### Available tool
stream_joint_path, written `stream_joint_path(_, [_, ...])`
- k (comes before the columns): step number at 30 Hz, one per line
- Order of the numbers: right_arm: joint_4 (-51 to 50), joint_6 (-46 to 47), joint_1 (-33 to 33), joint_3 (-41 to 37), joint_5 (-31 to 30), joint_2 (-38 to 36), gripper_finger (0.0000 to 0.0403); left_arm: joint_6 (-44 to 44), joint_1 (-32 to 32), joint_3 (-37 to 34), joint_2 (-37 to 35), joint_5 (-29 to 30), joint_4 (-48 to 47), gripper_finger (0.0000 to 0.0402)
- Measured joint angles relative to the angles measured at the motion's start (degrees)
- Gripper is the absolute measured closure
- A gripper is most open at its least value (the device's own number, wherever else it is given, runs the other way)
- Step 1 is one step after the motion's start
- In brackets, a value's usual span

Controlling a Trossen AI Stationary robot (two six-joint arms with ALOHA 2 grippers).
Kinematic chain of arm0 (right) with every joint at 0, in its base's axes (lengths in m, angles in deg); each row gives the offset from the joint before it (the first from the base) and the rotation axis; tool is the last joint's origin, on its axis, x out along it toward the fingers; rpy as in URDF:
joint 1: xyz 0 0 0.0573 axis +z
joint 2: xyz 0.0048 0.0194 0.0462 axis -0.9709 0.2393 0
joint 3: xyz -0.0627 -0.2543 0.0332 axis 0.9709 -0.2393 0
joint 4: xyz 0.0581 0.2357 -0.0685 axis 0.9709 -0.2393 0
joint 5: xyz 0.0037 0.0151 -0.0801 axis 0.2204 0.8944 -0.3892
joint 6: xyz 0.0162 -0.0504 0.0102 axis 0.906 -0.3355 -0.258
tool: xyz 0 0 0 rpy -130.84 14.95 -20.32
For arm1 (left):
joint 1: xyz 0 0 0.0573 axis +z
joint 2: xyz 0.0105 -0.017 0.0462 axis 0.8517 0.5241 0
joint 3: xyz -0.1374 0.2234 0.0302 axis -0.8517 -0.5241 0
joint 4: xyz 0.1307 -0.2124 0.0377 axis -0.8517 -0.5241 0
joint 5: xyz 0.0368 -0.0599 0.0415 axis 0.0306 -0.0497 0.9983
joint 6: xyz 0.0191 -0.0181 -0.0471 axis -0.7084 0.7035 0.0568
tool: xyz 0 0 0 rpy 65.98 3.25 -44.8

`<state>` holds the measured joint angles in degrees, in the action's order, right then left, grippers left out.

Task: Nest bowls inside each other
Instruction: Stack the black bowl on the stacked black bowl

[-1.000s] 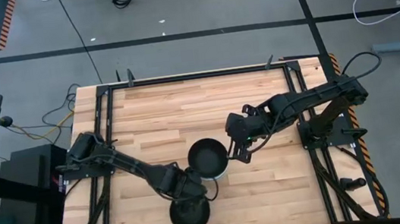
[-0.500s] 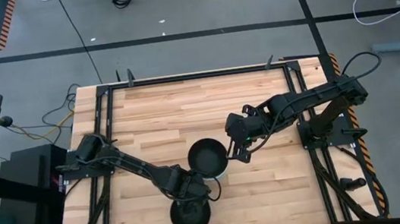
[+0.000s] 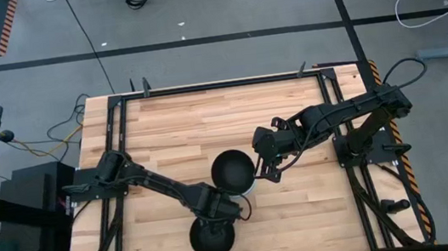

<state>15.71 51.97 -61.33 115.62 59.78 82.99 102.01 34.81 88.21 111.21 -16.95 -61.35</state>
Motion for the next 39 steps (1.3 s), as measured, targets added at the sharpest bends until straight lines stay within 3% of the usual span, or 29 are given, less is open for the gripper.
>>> stream_joint_path(10, [0.02, -0.1, -0.02, 0.0, 0.0, 0.04, 0.0373, -0.02, -2.31, 0.0, -2.2, -0.83, -0.25, 0.039])
stream_joint_path(24, [0.04, -0.48, -0.02, -0.02, 0.0, 0.05, 0.0373, -0.12, -3.33, -0.04, -4.19, 0.39, -3.87, 0.0391])
stream_joint_path(32, [0.09, -0.6, 0.0, -0.02, -0.96, 0.07, 0.0373, -0.02, -2.67, 0.02, -10.88, 3.07, -3.98, 0.0391])
stream_joint_path(39, [0.1, -1.49, -0.02, -0.02, -3.8, 0.07, 0.0373, 0.85, 1.73, 0.11, -18.02, 5.35, -3.67, 0.0391])
